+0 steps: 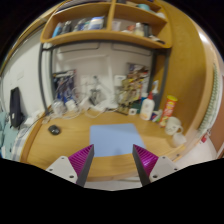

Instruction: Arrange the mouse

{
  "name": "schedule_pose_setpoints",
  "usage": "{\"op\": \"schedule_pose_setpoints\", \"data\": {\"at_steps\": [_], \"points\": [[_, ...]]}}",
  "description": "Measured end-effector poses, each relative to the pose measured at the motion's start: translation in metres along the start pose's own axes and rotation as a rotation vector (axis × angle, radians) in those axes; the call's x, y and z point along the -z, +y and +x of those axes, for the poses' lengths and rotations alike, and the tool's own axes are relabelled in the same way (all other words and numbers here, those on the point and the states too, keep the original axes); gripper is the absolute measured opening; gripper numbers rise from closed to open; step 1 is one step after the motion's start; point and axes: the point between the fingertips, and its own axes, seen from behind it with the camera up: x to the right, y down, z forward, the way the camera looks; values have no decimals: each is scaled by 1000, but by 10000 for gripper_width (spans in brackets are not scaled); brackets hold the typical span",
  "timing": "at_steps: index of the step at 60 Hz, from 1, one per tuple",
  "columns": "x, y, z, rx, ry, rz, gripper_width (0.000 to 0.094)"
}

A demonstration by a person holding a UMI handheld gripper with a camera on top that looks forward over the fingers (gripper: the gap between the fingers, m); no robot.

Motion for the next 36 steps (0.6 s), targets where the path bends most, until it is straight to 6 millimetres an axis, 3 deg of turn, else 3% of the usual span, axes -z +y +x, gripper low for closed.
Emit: {"op": "schedule_pose_setpoints", "data": {"at_steps": [2,4,10,16,27,36], "points": [[-23,27,-61,8,-28,-21,774],[-30,42,-91,23,-56,-46,775],[-44,67,-169,58,-142,-100,780],[-63,81,-234,95,-205,-145,774],[-113,85,-318,142,-245,-201,779],[-158,75,-357,142,-233,-226,777]]}}
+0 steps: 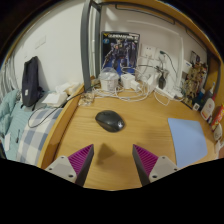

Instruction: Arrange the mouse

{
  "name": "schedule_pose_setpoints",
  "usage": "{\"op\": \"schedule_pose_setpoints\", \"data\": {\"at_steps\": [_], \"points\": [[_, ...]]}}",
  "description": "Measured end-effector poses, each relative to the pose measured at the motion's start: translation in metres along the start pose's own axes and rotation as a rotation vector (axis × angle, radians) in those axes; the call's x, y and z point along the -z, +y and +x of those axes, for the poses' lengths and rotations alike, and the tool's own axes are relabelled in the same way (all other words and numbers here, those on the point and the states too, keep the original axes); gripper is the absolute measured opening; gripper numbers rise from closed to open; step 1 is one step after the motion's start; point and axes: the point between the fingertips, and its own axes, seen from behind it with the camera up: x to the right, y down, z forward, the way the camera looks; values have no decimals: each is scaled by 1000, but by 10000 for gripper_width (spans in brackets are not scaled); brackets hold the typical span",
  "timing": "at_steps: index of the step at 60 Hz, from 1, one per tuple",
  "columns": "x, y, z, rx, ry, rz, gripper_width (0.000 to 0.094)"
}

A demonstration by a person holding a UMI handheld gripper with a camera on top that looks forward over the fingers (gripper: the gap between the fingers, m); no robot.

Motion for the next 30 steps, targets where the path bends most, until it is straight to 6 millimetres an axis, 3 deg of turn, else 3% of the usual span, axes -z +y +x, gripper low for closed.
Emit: {"op": "schedule_pose_setpoints", "data": {"at_steps": [16,30], "points": [[-64,-33,1,-68,64,-37,772],[-91,-60,19,-86,139,-52,762]]}}
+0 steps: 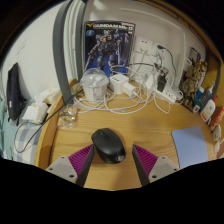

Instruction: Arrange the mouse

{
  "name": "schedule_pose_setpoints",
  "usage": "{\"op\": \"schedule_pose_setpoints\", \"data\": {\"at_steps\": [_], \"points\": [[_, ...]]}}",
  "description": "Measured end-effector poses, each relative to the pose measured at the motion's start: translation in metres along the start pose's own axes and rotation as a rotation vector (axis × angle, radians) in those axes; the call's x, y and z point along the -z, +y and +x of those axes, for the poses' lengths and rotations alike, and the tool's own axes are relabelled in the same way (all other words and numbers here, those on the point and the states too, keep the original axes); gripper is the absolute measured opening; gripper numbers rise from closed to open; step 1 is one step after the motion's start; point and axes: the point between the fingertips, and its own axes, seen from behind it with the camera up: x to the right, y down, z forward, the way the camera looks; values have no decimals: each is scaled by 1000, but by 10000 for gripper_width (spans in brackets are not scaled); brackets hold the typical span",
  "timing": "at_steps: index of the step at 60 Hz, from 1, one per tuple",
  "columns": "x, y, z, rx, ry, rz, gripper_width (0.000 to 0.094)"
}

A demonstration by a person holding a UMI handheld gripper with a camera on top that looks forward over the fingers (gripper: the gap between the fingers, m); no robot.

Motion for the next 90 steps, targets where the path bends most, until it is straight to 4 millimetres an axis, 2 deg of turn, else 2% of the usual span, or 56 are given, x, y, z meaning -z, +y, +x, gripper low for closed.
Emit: {"op": "schedule_pose_setpoints", "data": {"at_steps": [14,19,25,29,43,50,62,68,74,83,87,90], "points": [[-21,-16,24,-18,70,-17,730],[-26,-21,27,-28,77,-12,684],[-30,-23,24,-38,56,-20,603],[-31,-24,19,-39,39,-21,504],[-32,-26,18,-93,14,14,428],[-32,-26,17,-90,-42,35,282],[-29,-24,17,18,-113,3,278],[-7,-44,31,42,-118,28,278],[39,-94,62,34,-112,126,279],[116,-177,140,-4,-77,295,280],[143,-199,179,2,-50,350,281],[155,-207,207,10,-28,378,280]]}}
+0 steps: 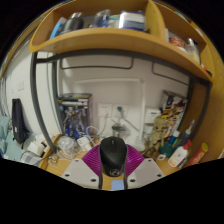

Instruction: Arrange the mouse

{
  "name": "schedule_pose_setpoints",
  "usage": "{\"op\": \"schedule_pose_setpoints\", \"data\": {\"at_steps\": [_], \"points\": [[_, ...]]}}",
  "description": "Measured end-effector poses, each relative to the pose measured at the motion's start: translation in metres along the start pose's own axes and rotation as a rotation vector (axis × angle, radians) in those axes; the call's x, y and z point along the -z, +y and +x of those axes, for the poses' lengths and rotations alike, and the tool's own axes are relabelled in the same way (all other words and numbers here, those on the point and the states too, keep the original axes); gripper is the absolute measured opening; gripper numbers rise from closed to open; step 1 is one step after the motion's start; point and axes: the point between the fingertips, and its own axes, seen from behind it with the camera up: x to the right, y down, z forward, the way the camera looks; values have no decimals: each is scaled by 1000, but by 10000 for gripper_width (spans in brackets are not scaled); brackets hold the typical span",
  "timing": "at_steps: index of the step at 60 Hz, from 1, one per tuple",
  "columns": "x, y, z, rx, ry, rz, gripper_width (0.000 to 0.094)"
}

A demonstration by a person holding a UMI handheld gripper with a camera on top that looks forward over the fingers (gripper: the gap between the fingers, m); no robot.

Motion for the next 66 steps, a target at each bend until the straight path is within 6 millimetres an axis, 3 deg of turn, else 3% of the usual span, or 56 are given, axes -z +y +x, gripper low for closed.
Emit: {"op": "schedule_pose_setpoints", "data": {"at_steps": [4,7,14,21,29,42,59,64,66], "points": [[7,1,34,-3,9,13,285],[6,16,57,-18,15,0,308],[-6,74,104,6,43,-91,307],[-26,147,131,8,44,-195,306],[-43,215,138,-13,35,-294,305],[-58,284,129,4,13,-404,328],[-60,285,131,-32,22,-386,476],[-55,287,131,-14,28,-414,674],[-51,287,130,-5,21,-426,794]]}}
